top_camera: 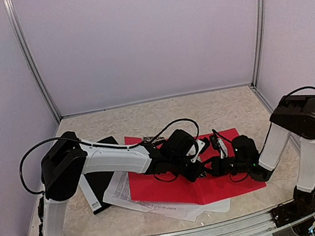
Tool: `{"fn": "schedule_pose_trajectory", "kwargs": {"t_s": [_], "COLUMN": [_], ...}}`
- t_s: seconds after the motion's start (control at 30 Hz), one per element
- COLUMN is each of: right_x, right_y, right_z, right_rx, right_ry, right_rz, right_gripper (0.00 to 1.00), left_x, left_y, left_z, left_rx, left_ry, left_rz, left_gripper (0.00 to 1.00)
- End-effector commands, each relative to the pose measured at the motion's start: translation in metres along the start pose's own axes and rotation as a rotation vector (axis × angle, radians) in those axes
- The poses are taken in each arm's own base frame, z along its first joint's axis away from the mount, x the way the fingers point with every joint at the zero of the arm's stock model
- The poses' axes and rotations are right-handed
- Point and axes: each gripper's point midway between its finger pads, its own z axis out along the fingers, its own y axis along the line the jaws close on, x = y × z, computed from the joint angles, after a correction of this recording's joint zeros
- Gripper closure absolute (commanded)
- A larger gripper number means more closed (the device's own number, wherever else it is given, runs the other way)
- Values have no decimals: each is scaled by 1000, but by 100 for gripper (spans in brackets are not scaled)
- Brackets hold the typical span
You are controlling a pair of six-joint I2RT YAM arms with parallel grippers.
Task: Put the files into the folder
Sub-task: Open the spring clip on the folder at the center of the board.
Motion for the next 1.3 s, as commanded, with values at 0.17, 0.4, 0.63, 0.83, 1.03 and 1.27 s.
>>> {"fn": "schedule_pose_trajectory", "kwargs": {"t_s": [0.17,0.4,0.63,0.83,1.03,1.27], "right_x": [126,85,21,1,12,40], "right_y": [-58,-27,-2,-5,-19,-51], "right_z": [-28,-22,-28,-43,-49,-51], "right_rx": [244,171,225,299,340,425], "right_ry": [430,351,258,234,240,280], "right_rz": [195,131,-4,-49,-30,7], "right_gripper": [100,100,96,95,94,96], "left_x": [24,16,1,-20,-29,-27], "left_y": [8,13,21,40,62,80], "left_z": [-5,-18,-39,-59,-64,-63], "left_rx": [-32,-71,-103,-124,-111,-82], "left_ry": [66,52,15,-41,-58,-49], "left_rz": [-26,-11,-18,-63,-108,-165], "left_gripper": [100,100,100,100,100,100]}}
